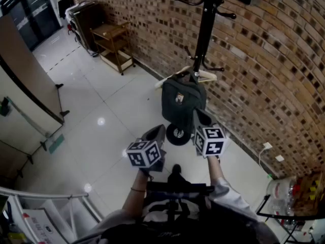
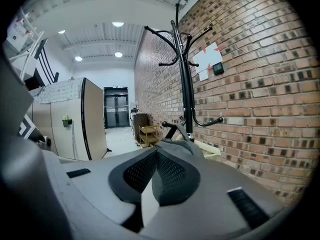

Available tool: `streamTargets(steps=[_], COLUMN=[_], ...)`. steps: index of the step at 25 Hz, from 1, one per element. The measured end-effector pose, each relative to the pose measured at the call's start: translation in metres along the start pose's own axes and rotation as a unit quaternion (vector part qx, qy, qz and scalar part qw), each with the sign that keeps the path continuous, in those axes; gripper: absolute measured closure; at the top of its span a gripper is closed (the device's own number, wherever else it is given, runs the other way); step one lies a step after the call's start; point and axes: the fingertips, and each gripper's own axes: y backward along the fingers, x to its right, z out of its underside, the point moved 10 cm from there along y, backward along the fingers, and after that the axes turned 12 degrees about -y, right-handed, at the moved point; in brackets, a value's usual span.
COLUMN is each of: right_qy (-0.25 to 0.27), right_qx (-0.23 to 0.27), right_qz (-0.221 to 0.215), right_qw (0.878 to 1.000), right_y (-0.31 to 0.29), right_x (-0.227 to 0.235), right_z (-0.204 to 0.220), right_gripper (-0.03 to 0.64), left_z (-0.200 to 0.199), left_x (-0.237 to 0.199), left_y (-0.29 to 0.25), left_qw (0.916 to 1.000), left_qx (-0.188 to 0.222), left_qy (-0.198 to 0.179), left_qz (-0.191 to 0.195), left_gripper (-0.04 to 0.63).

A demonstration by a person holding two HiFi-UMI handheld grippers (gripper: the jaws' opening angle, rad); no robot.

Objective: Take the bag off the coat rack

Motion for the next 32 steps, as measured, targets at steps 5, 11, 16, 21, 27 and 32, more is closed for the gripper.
streamTargets(steps=[5,11,16,21,27,32], right_qy=[0.015,0.028,0.035,0.073,0.099,0.088], right_qx=[0.006,-0.009,-0.023,-0.043,-0.062,-0.075], right_qz=[0.006,-0.002,0.003,0.002,-0.010,-0.024], right_qw=[1.000,1.000,0.999,0.996,0.993,0.993], right_y=[-0.037,-0.091,-0.125,-0.149,-0.168,-0.181], right_x=[0.023,0.045,0.066,0.073,0.079,0.083], right_z=[-0.024,-0.045,-0.052,-0.056,-0.057,-0.055], right_gripper=[0.585,0.530,0.469,0.420,0.420,0.420], left_z=[-0.015,-0.036,-0.046,-0.053,-0.057,-0.059], left_x=[-0.013,-0.030,-0.037,-0.042,-0.037,-0.038], left_y=[-0.031,-0.066,-0.096,-0.123,-0.141,-0.140], left_qw=[0.9999,0.9993,0.9993,0.9993,0.9996,0.9994], left_qx=[0.005,0.013,0.009,0.008,0.006,-0.003], left_qy=[0.003,0.008,0.004,0.006,-0.003,-0.014], left_qz=[-0.014,-0.034,-0.036,-0.035,-0.027,-0.030], left_gripper=[0.588,0.588,0.588,0.588,0.588,0.588])
